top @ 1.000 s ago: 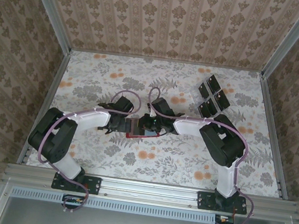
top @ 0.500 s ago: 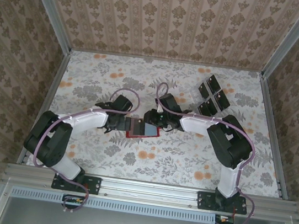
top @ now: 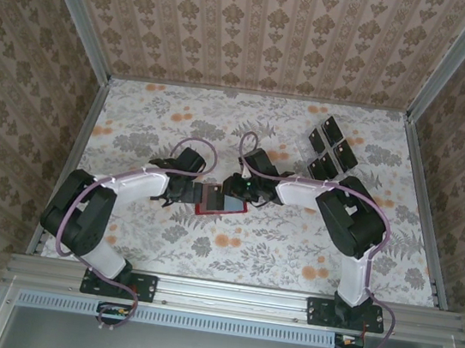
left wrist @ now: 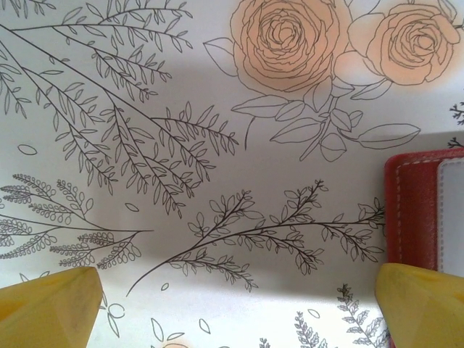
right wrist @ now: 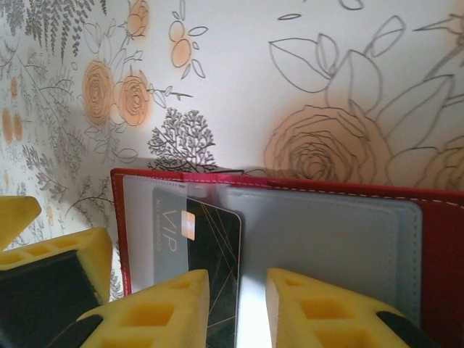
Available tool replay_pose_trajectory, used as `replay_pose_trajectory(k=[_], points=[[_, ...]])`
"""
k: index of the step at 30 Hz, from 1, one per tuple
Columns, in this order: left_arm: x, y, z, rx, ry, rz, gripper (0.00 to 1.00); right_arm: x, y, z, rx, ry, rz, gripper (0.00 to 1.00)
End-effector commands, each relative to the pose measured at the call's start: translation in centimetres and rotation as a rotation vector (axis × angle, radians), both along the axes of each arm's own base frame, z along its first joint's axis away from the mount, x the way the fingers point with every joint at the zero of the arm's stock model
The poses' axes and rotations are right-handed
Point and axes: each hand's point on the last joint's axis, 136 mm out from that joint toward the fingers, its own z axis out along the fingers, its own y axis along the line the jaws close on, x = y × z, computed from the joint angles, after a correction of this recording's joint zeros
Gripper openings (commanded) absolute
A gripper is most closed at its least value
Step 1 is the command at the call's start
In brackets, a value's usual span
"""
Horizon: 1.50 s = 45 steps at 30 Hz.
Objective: Put the credit cards into the card holder
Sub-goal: Insert the credit card into the card slot.
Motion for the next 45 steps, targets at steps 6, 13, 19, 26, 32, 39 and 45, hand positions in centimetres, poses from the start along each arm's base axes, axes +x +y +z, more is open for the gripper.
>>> replay_pose_trajectory(k=[6,13,19,26,32,39,45], points=[[-0.1,0.2,-1.1,0.011,0.019,0.003,1.0,-0.4,1.8,-0.1,0.018,0.018,0.04,0.22],[-0.2,0.1,-1.4,0.009,0.024,0.0,1.0,-0.7,2.6,-0.3,0.026,0.028,0.052,0.19],[-0.1,0.1,-1.4,0.005,0.023,-0.001,1.0,-0.9,3.4,-0.3,0.032,0.034,0.065,0.19],[-0.1,0.0,-1.5,0.003,0.022,-0.002,1.0,-1.3,4.9,-0.6,0.04,0.048,0.092,0.19],[0.0,-0.1,-1.1,0.001,0.017,-0.005,1.0,-1.2,5.5,1.2,0.071,0.027,0.104,0.19],[-0.1,0.1,0.5,-0.013,-0.01,-0.008,1.0,-1.3,3.0,3.9,0.054,-0.041,0.06,0.35],[-0.4,0.1,0.8,-0.027,-0.012,-0.003,1.0,-2.2,1.4,2.0,0.014,-0.003,0.05,0.37]])
